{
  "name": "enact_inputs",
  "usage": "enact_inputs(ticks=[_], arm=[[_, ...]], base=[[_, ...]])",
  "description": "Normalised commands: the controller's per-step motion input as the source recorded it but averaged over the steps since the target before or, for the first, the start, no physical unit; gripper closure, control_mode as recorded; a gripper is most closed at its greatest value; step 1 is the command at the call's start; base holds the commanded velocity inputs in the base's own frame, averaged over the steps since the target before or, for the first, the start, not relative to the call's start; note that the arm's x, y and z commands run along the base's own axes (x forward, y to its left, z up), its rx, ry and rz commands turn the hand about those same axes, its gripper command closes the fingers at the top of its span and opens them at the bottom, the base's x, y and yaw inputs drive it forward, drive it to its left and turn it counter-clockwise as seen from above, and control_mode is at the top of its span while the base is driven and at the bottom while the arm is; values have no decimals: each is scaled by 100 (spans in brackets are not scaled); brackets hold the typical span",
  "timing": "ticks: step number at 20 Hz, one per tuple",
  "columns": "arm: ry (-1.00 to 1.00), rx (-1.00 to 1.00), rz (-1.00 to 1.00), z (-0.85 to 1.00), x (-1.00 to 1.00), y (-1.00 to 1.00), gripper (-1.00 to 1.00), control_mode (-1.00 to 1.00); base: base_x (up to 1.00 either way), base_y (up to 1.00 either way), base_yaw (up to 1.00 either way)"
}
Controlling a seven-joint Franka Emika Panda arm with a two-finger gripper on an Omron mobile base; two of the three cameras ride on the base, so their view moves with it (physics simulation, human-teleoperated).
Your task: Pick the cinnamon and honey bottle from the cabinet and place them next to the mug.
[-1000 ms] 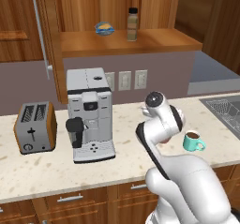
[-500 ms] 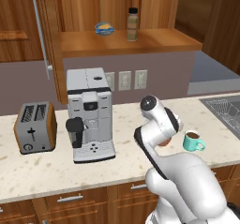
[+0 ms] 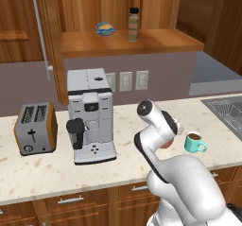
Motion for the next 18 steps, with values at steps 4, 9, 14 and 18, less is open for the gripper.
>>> enact_inputs(ticks=[4,9,14,18], arm=[[-2,-6,-7,-5,0,0,100,-100],[0,-7,-8,-10,0,-1,100,-100],[0,-7,-8,-11,0,-5,100,-100],[0,-6,-8,-10,1,-8,100,-100]], base=[[0,0,0],[0,0,0],[0,0,0],[0,0,0]])
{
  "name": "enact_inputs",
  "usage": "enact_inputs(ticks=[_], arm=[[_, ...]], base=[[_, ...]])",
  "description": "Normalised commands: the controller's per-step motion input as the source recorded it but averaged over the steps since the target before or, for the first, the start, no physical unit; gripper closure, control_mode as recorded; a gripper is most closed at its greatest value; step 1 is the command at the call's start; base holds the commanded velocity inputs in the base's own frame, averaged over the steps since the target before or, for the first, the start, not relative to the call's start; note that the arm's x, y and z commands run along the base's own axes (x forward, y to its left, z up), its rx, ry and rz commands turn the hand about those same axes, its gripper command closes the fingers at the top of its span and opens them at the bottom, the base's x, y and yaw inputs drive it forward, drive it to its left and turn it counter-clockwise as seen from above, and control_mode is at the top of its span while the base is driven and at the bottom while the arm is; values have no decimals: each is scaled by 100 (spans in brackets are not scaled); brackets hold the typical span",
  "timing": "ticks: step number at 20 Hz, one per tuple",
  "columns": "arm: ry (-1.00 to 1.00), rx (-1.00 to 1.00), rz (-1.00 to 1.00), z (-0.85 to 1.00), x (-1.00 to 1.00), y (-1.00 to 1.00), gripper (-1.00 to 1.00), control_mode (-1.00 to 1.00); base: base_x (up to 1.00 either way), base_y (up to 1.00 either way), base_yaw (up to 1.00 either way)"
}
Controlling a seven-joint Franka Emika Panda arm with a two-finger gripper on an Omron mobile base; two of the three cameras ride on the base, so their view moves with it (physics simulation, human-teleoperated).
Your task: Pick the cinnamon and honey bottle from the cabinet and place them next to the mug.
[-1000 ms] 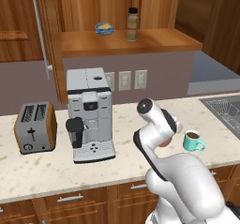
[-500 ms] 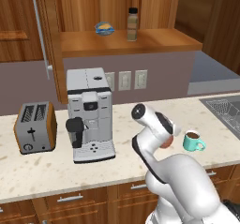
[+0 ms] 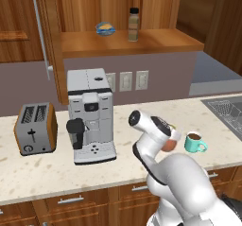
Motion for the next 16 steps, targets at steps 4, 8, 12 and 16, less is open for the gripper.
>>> enact_inputs(ticks=[4,8,12,16], arm=[[0,-3,-7,-3,7,-12,100,-100],[0,0,-5,0,16,-11,100,-100],[0,0,-1,0,16,-2,100,-100],[0,0,0,0,11,0,100,-100]], base=[[0,0,0],[0,0,0],[0,0,0],[0,0,0]])
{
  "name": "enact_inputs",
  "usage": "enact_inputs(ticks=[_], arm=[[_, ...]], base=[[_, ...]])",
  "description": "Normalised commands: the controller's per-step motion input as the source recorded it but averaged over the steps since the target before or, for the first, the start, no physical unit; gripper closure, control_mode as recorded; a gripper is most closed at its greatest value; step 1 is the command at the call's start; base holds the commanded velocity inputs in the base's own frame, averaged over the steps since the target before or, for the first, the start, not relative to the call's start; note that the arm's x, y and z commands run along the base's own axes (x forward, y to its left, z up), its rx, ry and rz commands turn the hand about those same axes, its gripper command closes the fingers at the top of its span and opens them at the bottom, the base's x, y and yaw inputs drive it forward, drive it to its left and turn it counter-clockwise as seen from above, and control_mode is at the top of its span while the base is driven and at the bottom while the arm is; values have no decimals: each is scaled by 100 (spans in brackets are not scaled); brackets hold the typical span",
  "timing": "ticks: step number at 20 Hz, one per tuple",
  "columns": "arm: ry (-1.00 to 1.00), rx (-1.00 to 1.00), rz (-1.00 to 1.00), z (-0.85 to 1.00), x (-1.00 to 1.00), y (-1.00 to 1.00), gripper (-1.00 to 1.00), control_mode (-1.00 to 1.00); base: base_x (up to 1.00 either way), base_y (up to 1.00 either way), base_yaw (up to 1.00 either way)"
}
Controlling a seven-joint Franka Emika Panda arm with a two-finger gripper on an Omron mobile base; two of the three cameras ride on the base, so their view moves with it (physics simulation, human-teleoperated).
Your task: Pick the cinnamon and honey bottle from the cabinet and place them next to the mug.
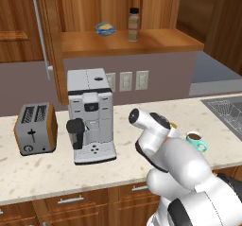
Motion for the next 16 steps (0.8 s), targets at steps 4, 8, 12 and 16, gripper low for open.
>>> enact_inputs(ticks=[4,8,12,16], arm=[[0,0,0,-11,0,0,100,-100],[0,0,0,-30,0,0,100,-100],[0,0,0,-38,0,-1,100,-100],[0,0,0,-34,0,0,100,-100]], base=[[0,0,0],[0,0,0],[0,0,0],[0,0,0]])
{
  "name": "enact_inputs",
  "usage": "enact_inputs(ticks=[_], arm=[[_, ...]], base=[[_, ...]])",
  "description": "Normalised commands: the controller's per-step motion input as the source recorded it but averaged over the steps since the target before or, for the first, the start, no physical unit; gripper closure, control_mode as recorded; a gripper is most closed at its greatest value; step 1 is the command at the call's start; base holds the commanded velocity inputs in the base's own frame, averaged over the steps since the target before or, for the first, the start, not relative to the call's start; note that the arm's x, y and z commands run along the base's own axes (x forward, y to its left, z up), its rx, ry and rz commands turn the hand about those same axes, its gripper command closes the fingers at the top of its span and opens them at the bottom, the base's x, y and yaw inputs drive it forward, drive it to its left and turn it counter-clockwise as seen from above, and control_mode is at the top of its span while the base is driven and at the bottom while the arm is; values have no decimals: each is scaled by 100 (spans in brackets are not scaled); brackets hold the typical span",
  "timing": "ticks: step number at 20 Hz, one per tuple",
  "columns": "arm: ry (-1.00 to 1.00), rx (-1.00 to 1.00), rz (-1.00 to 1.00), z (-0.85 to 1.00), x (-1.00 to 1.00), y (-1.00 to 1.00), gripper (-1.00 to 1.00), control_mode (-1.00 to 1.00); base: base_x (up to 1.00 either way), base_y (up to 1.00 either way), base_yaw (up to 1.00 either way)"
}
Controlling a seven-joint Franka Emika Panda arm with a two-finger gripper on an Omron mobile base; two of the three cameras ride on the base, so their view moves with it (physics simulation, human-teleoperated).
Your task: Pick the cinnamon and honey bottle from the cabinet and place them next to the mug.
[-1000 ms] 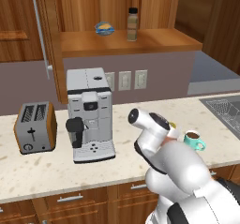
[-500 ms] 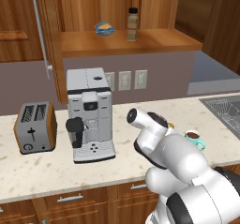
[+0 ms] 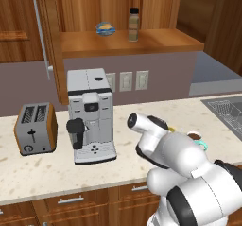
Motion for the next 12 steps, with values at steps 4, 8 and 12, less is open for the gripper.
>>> enact_inputs(ticks=[4,8,12], arm=[[0,0,0,-27,0,0,100,-100],[0,0,0,-6,0,0,100,-100],[0,0,0,0,0,0,-100,-100]], base=[[0,0,0],[0,0,0],[0,0,0]])
